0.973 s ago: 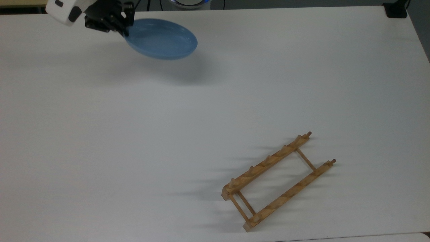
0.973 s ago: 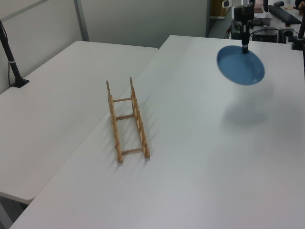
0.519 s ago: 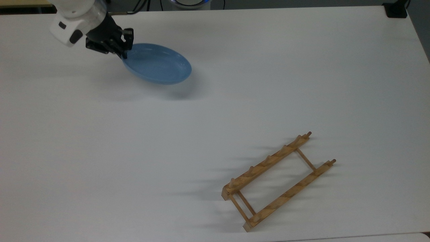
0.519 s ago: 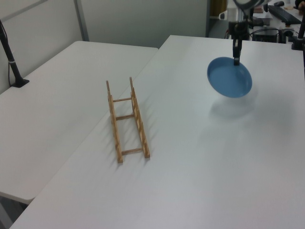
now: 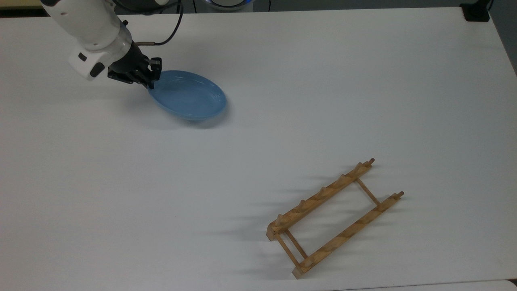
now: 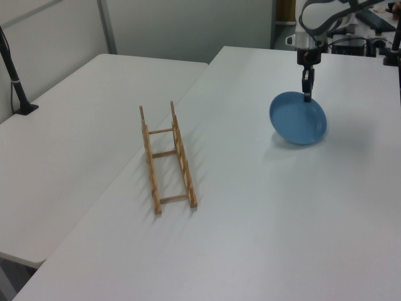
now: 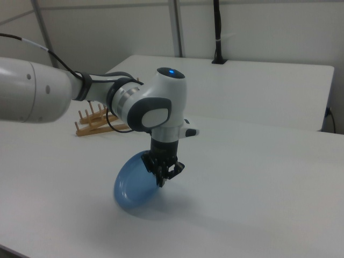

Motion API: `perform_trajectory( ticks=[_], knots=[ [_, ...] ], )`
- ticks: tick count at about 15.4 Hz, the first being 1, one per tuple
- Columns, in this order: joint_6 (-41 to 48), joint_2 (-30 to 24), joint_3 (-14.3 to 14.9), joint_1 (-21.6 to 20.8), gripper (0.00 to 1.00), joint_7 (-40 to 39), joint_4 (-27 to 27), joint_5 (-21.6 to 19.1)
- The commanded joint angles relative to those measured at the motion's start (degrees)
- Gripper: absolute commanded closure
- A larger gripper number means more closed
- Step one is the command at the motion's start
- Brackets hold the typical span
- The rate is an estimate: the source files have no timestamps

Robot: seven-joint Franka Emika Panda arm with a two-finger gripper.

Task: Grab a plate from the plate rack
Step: 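Open the gripper to release the plate flat on the table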

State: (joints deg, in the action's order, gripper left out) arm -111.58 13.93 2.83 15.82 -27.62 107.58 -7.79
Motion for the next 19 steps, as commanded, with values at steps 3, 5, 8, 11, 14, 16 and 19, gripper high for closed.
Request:
perform_trajectory(
  ticks=[3, 5, 8, 11, 14, 16, 19],
  knots=[
    [-1.89, -0.13, 0.07, 0.0, 0.5, 1.25, 1.41, -0.48],
    [-1.8, -0.14, 0.07, 0.08, 0.18, 1.25, 1.14, -0.48],
    [-1.45, -0.83, 0.07, 0.08, 0.0, 3.44, 0.18, -0.56],
    [-0.14, -3.2, -0.01, -0.26, 0.0, 11.07, -1.67, -0.65],
    [2.14, -7.07, -0.63, -1.14, 0.0, 20.99, -3.68, -0.74],
    [6.35, -8.83, -0.72, -2.54, 0.0, 28.46, -6.58, -0.74],
    [13.12, -12.08, -0.72, -4.48, 0.0, 31.66, -11.41, -0.65]
  ],
)
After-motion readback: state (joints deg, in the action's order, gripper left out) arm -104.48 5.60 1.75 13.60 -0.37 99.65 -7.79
